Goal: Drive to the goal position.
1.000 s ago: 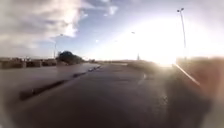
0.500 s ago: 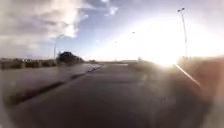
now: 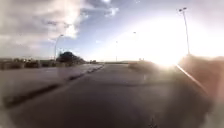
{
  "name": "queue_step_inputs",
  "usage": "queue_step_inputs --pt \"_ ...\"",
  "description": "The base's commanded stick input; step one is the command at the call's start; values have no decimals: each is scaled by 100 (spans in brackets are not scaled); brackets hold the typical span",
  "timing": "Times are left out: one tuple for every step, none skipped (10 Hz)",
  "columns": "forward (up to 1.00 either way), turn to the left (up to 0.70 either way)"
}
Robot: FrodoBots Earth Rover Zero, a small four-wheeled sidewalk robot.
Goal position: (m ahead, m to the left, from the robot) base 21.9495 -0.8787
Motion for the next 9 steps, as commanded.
queue_step_inputs --pt "70 0" --pt "70 0" --pt "70 0" --pt "70 0" --pt "70 0" --pt "70 0" --pt "70 0" --pt "70 0" --pt "70 0"
